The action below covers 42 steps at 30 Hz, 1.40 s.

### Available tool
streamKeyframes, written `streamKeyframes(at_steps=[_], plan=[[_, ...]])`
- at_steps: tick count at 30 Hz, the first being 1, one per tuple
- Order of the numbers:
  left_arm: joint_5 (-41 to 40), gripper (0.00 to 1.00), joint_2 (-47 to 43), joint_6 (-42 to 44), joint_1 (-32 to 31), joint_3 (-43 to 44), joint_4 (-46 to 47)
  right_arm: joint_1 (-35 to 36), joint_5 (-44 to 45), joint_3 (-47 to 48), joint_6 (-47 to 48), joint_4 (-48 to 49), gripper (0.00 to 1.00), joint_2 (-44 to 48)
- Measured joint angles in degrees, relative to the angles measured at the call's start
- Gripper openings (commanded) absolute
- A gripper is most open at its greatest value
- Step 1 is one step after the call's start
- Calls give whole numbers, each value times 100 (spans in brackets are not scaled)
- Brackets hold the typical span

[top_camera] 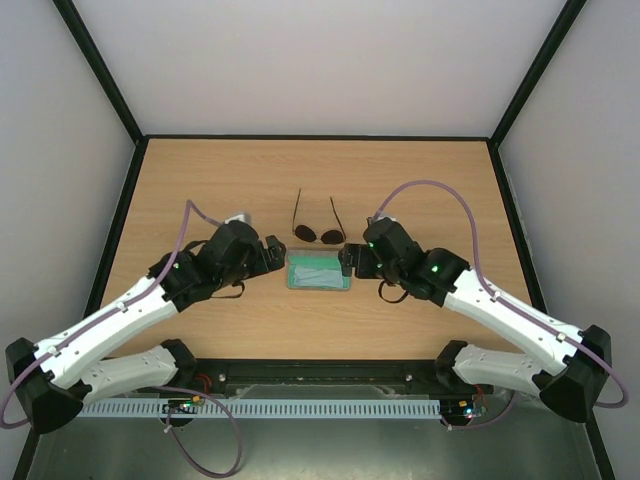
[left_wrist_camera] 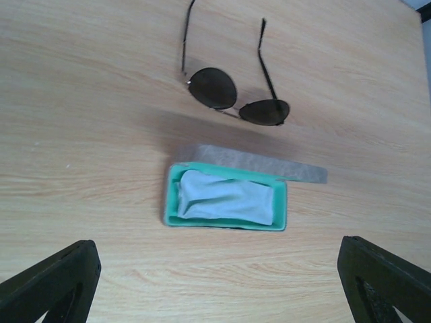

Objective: Organize the sunglasses
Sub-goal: Pick up the sunglasses from the center of the board.

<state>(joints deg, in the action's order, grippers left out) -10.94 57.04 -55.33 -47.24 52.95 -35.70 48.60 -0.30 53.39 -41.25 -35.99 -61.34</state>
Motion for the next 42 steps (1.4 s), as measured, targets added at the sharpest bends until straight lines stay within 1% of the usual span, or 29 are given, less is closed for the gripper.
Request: streamKeyframes(at_steps=[3, 6, 8, 10, 13, 16, 17, 19, 21, 23, 24, 29, 31, 33, 38, 42], plan=[[199, 99, -7, -13, 140, -70, -85, 0, 76, 24, 24, -26, 88, -61], [391, 99, -7, 52, 195, -199, -15, 0, 306, -116, 79, 66, 75, -223], [546, 99, -35, 138, 195, -433, 166, 0, 380, -389, 105, 227, 69, -295], [691, 99, -107, 216, 195, -684, 238, 0, 402, -673, 103, 382, 62, -415], [957, 99, -282, 249, 195, -990, 321, 0, 413, -763, 44, 520, 56, -887], [1276, 99, -400, 271, 195, -1137, 389, 0, 417, -763, -48, 748, 57, -1274], [1342, 99, -402, 282, 195, -1143, 396, 0, 422, -763, -61, 789, 61, -1325], [1443, 99, -426, 282, 195, -1154, 415, 0, 457, -737, -52, 863, 73, -1381], [1499, 99, -529, 264, 195, -1207, 420, 0, 525, -599, 70, 855, 83, -1419], [1499, 99, -673, 238, 195, -1287, 417, 0, 566, -369, 284, 870, 89, -1495], [1493, 99, -765, 212, 195, -1349, 413, 0, 584, -262, 389, 883, 90, -1532], [1408, 99, -1029, 17, 195, -1641, 413, -74, 660, 149, 957, 1008, 89, -1814], [1390, 99, -1058, -70, 195, -1749, 415, -184, 590, 151, 1119, 1073, 88, -1928], [1386, 99, -1058, -162, 195, -1840, 424, -293, 459, 127, 1263, 1165, 83, -2024], [1390, 99, -1069, -302, 195, -2037, 551, -378, 131, 76, 1652, 1394, 84, -2118], [1390, 99, -925, -326, 214, -2055, 682, -498, -125, 79, 1700, 1429, 83, -2323]])
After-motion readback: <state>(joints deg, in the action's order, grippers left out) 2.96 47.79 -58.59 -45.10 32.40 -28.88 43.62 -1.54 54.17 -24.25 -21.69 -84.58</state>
